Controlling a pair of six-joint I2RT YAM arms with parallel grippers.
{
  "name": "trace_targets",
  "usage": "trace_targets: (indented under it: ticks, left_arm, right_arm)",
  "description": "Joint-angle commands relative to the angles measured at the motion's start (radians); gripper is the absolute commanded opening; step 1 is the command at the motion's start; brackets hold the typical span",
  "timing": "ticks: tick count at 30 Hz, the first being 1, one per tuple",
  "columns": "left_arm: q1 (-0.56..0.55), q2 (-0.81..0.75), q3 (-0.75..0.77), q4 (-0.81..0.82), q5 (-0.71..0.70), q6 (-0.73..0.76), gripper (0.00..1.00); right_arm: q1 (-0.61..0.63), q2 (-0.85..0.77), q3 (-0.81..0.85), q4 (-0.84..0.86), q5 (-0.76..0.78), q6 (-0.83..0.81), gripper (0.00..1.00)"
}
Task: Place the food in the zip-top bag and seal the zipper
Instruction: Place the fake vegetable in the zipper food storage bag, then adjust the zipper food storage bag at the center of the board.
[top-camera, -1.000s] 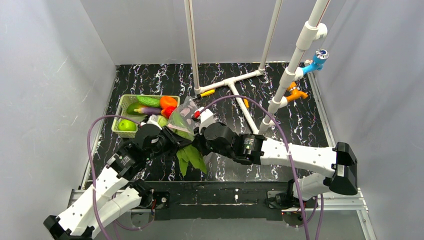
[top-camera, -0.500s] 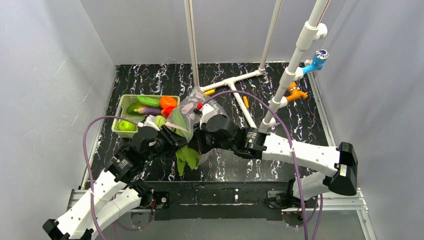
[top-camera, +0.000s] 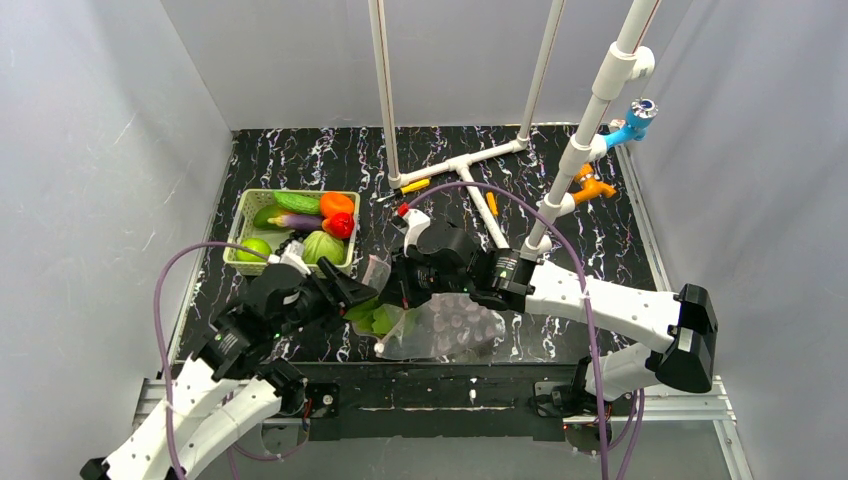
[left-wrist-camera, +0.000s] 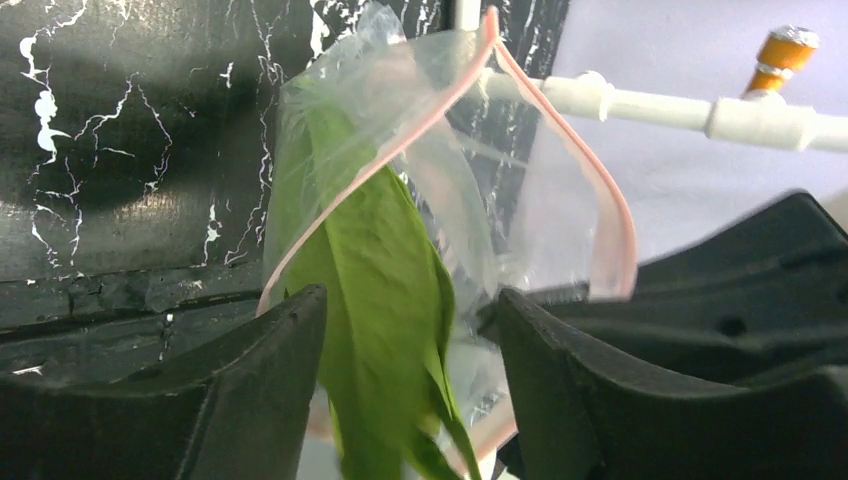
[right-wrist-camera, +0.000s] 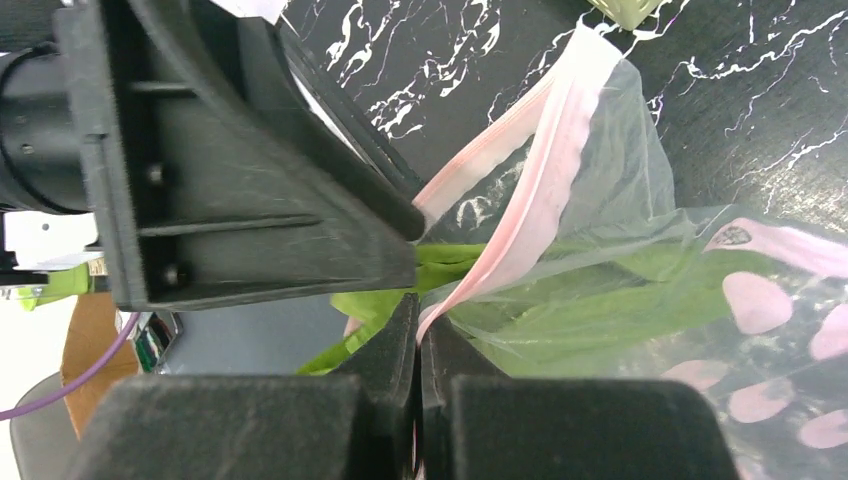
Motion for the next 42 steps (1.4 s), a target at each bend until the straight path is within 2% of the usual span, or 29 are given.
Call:
trace_targets:
  ticks: [1, 3, 7, 10, 13, 15, 16, 19, 20, 24, 29, 32, 34, 35, 37, 39, 42]
  left_arm:
    - [0.001, -0.07, -0.024, -0.067, 0.017, 0.011, 0.56]
    - [0.002, -0.062, -0.052, -0.019, 0.046, 0.018, 0.4]
    - [0.001, 0.02, -0.068, 0.081, 0.111, 0.049, 0.21]
    - [0.001, 0.09, -0.035, 0.108, 0.128, 0.08, 0.0]
    - [0.0, 0.148, -0.048, 0.269, 0.24, 0.054, 0.0]
    - [0.0, 0.156, -0.023, 0.277, 0.25, 0.072, 0.02]
    - [0.0, 0.145, -0.008, 0.259, 0.246, 0.093, 0.1]
    - [0.0, 0.106, 0.024, 0.186, 0.255, 0.148, 0.45]
    - [0.0, 0.099, 0.056, 0.128, 0.241, 0.178, 0.51]
    - [0.002, 0.071, 0.193, -0.111, 0.166, 0.266, 0.65]
    - [0.001, 0.069, 0.369, -0.371, -0.051, 0.291, 0.67]
    - [0.001, 0.073, 0.362, -0.415, -0.174, 0.239, 0.62]
    - [0.001, 0.079, 0.327, -0.35, -0.168, 0.223, 0.49]
    - [0.001, 0.087, 0.31, -0.323, -0.16, 0.22, 0.46]
    - [0.001, 0.118, 0.289, -0.304, -0.153, 0.209, 0.47]
    - [0.0, 0.152, 0.248, -0.261, -0.123, 0.206, 0.52]
    - [0.001, 0.179, 0.166, -0.154, -0.004, 0.211, 0.52]
  right_arm:
    - [-0.003, -0.04, -0.001, 0.038, -0.045, 0.011, 0.01]
    - [-0.003, -0.035, 0.005, 0.042, -0.049, 0.01, 0.01]
    - [-0.003, -0.025, 0.025, 0.036, -0.061, 0.007, 0.01]
    - [-0.002, -0.03, 0.034, 0.04, -0.074, 0.014, 0.01]
    - [-0.01, -0.04, 0.034, 0.052, -0.09, 0.022, 0.01]
    - [-0.037, -0.051, 0.007, 0.081, -0.118, 0.033, 0.01]
    - [-0.053, -0.057, -0.005, 0.083, -0.123, 0.041, 0.01]
    - [-0.101, -0.078, -0.038, 0.085, -0.158, 0.047, 0.01]
    - [-0.109, -0.088, -0.047, 0.085, -0.163, 0.045, 0.01]
    - [-0.13, -0.12, -0.078, 0.09, -0.182, 0.048, 0.01]
    - [-0.137, -0.135, -0.086, 0.081, -0.188, 0.046, 0.01]
    - [-0.138, -0.14, -0.082, 0.078, -0.191, 0.039, 0.01]
    - [-0.138, -0.143, -0.077, 0.072, -0.188, 0.034, 0.01]
    - [-0.138, -0.145, -0.074, 0.069, -0.183, 0.031, 0.01]
    - [-0.138, -0.149, -0.071, 0.062, -0.178, 0.028, 0.01]
    - [-0.139, -0.154, -0.073, 0.063, -0.177, 0.026, 0.01]
    - [-0.14, -0.154, -0.076, 0.062, -0.173, 0.025, 0.01]
